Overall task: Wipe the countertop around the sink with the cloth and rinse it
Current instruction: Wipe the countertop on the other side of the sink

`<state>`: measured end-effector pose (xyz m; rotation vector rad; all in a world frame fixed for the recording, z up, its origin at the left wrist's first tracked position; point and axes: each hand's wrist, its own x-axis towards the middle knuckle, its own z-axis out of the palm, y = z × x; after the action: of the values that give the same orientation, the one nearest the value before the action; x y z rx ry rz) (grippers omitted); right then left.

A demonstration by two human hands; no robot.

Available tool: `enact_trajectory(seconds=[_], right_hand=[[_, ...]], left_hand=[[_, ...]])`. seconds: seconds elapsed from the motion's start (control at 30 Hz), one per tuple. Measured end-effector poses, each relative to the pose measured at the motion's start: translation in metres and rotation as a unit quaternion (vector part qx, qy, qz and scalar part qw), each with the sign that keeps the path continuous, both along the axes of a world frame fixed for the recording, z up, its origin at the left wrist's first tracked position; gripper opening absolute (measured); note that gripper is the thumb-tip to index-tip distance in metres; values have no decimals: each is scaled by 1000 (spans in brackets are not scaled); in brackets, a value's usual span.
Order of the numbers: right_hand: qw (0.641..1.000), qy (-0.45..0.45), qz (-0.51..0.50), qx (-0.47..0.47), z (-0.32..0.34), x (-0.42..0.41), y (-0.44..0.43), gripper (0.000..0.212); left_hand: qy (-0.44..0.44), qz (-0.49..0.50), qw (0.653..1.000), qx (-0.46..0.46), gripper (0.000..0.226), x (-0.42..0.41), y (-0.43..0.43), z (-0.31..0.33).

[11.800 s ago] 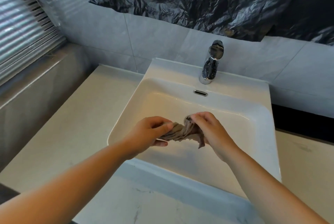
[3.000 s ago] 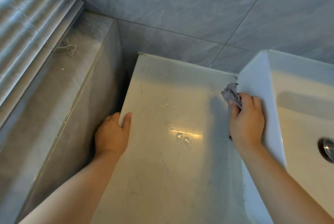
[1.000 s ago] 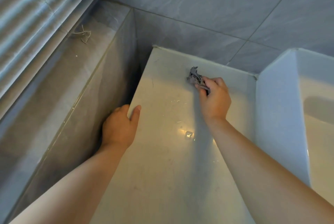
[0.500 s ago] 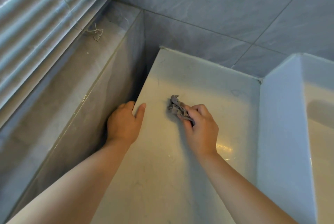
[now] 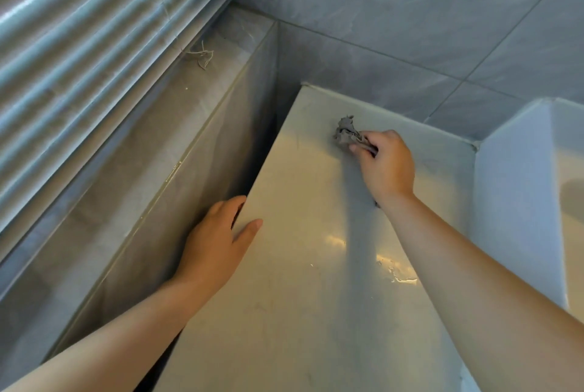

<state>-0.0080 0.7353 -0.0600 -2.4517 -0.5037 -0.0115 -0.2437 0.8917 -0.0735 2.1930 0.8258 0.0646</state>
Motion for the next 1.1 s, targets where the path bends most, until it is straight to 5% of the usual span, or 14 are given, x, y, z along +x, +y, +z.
enact_trajectory(seconds=[0.43,0.67,0.87,1.1], right_hand=[[993,-60,105,9,-21,-86,8,31],[981,51,181,43,-10,-101,-4,27],[989,22,127,72,5,-56,17,10],[996,2,86,31,-5,-29,81,19]], left_hand=[[-17,-25,999,28,55,-26,-8,-12],[-15,-21,999,24,61,-37,-16,-20],[-26,-11,998,47,62,-39,-18,-28],[-43,-15,998,49,60,-39,-18,-26]])
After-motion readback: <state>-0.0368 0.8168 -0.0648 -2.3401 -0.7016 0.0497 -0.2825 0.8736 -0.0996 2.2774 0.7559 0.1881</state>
